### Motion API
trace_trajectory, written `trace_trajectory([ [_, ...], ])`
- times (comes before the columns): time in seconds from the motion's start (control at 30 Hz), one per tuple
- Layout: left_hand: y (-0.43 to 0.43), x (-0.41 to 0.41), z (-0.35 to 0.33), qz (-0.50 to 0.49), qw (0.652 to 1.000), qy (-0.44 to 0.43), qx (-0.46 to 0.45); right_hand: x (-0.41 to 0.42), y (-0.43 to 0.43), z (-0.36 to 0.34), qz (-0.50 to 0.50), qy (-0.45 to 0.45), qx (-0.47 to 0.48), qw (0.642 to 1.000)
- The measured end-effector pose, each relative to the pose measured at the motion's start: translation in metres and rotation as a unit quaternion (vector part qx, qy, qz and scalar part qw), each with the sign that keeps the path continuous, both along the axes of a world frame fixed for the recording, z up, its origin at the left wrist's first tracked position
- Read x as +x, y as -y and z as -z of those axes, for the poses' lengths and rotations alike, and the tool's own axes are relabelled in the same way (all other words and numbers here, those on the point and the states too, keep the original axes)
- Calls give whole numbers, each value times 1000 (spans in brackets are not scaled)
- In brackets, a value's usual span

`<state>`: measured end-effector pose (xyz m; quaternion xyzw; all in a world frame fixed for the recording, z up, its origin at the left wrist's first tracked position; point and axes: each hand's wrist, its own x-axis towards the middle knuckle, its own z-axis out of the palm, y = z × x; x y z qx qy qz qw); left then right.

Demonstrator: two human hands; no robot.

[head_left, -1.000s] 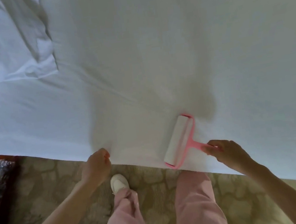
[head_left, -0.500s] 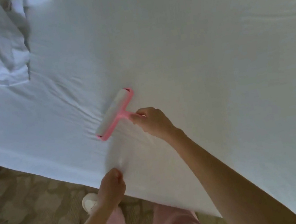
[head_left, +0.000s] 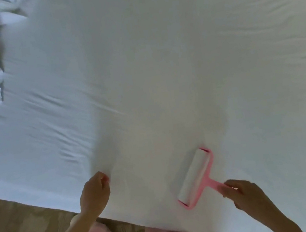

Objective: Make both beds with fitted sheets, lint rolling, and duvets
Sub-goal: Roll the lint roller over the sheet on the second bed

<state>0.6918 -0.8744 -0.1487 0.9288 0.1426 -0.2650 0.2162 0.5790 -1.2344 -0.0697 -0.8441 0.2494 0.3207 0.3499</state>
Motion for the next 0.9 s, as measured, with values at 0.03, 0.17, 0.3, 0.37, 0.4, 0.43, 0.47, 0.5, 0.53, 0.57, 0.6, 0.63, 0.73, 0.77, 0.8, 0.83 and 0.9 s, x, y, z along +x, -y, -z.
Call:
trace_trajectory([
  [0.03, 9, 3, 1, 6, 1000, 3, -4, 2, 4, -11, 19, -6, 32, 999],
  [0.17, 40, 21, 6, 63, 998, 16, -28, 60, -10, -23, 205, 66, 166, 962],
  [0.3, 48, 69, 10, 154, 986, 57, -17, 158, -43, 22, 273, 153, 170, 935],
  [0.37, 47, 100, 10, 159, 985, 66, -9, 185, -59, 48, 310, 159, 159, 924],
  [0.4, 47, 114, 9, 164, 984, 65, -3, 186, -68, 58, 318, 159, 150, 923],
  [0.43, 48, 128, 8, 177, 983, 58, 5, 180, -78, 66, 322, 157, 140, 923],
  [0.47, 49, 141, 5, 197, 979, 44, 15, 166, -88, 70, 330, 149, 128, 923],
  [0.5, 51, 154, 3, 221, 975, 22, 29, 150, -97, 70, 342, 136, 117, 922],
  [0.53, 54, 166, 0, 245, 968, 1, 46, 135, -104, 70, 352, 122, 104, 922],
  [0.57, 56, 177, -1, 271, 960, -14, 66, 125, -108, 69, 357, 108, 94, 923],
  [0.6, 59, 188, -1, 296, 951, -20, 86, 121, -109, 69, 360, 99, 89, 923],
  [0.63, 63, 199, -1, 319, 942, -18, 104, 127, -107, 69, 361, 94, 84, 924],
  [0.73, 78, 230, 3, 357, 923, -27, 142, 191, -94, 69, 365, 101, 83, 922],
  [0.77, 83, 239, 5, 358, 920, -43, 157, 222, -87, 71, 372, 107, 96, 917],
  [0.8, 89, 247, 8, 351, 918, -63, 172, 255, -79, 73, 378, 113, 110, 912],
  [0.83, 94, 255, 11, 340, 917, -84, 188, 290, -71, 75, 383, 116, 124, 908],
  [0.9, 104, 268, 14, 331, 911, -119, 216, 355, -54, 76, 408, 119, 150, 892],
])
